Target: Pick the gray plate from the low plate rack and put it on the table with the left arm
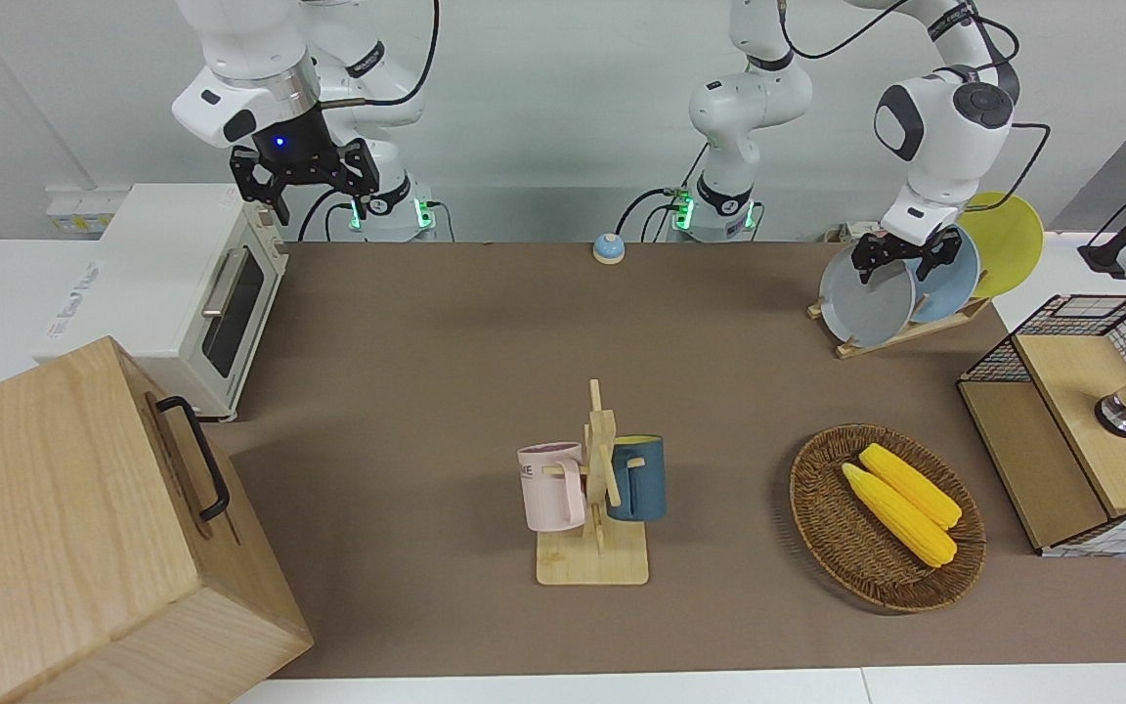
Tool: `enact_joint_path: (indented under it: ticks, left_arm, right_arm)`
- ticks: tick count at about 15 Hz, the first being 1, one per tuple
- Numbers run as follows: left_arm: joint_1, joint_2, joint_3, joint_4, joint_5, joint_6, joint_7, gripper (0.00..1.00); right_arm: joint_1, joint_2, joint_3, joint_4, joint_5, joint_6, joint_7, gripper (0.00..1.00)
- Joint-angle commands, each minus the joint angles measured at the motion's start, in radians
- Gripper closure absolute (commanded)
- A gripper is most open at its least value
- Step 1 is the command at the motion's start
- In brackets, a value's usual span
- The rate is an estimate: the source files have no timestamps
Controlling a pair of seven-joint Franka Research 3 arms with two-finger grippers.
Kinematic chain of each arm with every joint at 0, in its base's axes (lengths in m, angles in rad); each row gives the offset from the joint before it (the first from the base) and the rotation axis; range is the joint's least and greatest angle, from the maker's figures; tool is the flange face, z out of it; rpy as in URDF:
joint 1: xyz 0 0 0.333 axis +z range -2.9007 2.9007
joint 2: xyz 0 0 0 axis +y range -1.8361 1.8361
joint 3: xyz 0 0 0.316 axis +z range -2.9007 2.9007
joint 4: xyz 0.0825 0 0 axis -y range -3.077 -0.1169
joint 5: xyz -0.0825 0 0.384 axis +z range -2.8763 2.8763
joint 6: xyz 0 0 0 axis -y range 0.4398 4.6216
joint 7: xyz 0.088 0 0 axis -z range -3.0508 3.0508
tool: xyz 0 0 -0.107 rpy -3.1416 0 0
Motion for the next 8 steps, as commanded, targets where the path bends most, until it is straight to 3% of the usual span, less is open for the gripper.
enact_joint_path:
  ticks: [1, 4, 8]
  left_arm:
    - [0.005, -0.031, 0.0, -0.034, 0.016, 0.027, 0.009, 0.26]
    - [0.002, -0.031, 0.0, -0.034, 0.016, 0.027, 0.009, 0.65]
    - [0.0, -0.031, 0.0, -0.034, 0.013, 0.024, 0.009, 1.0]
  right_arm:
    - [-0.01, -0.002, 0.006, 0.006, 0.01, -0.014, 0.0, 0.013]
    - [-0.01, -0.002, 0.006, 0.006, 0.01, -0.014, 0.0, 0.011]
    - [-0.01, -0.002, 0.006, 0.006, 0.01, -0.014, 0.0, 0.013]
